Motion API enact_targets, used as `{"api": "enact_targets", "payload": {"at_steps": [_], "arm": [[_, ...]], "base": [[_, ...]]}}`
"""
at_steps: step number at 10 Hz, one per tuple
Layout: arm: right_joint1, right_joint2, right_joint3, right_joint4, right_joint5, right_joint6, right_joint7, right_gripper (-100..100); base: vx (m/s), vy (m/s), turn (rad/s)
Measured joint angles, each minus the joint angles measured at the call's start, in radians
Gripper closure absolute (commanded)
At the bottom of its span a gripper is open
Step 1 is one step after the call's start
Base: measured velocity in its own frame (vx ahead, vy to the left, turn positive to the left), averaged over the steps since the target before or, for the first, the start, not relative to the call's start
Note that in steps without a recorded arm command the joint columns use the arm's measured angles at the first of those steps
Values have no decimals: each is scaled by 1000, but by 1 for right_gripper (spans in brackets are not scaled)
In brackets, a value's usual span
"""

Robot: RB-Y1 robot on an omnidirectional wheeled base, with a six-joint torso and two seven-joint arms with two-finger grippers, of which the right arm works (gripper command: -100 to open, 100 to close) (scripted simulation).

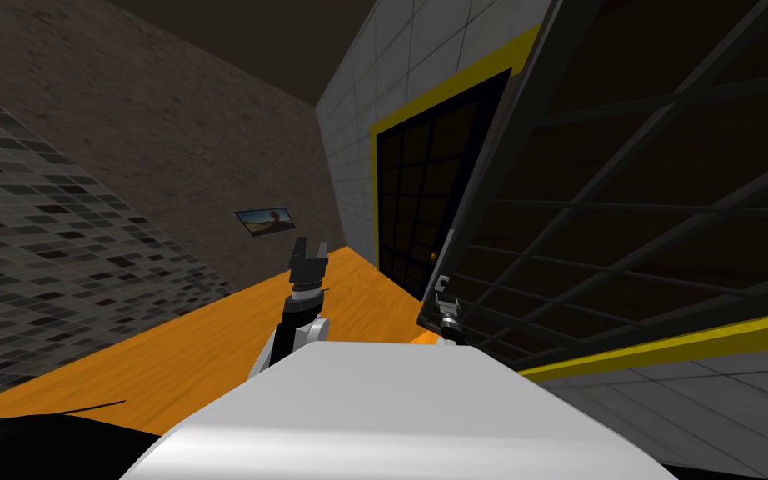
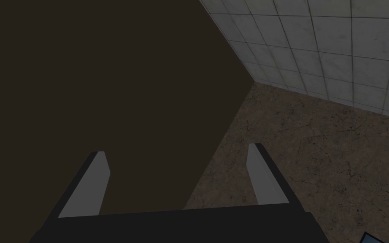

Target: Pull the door open

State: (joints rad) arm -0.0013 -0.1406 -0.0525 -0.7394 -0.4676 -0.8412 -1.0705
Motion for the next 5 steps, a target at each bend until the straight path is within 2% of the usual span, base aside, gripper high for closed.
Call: {"api": "enact_targets", "payload": {"at_steps": [5], "arm": [[-10,1,25,3,-50,0,-126,-100]], "base": [[-61,-13,42]]}}
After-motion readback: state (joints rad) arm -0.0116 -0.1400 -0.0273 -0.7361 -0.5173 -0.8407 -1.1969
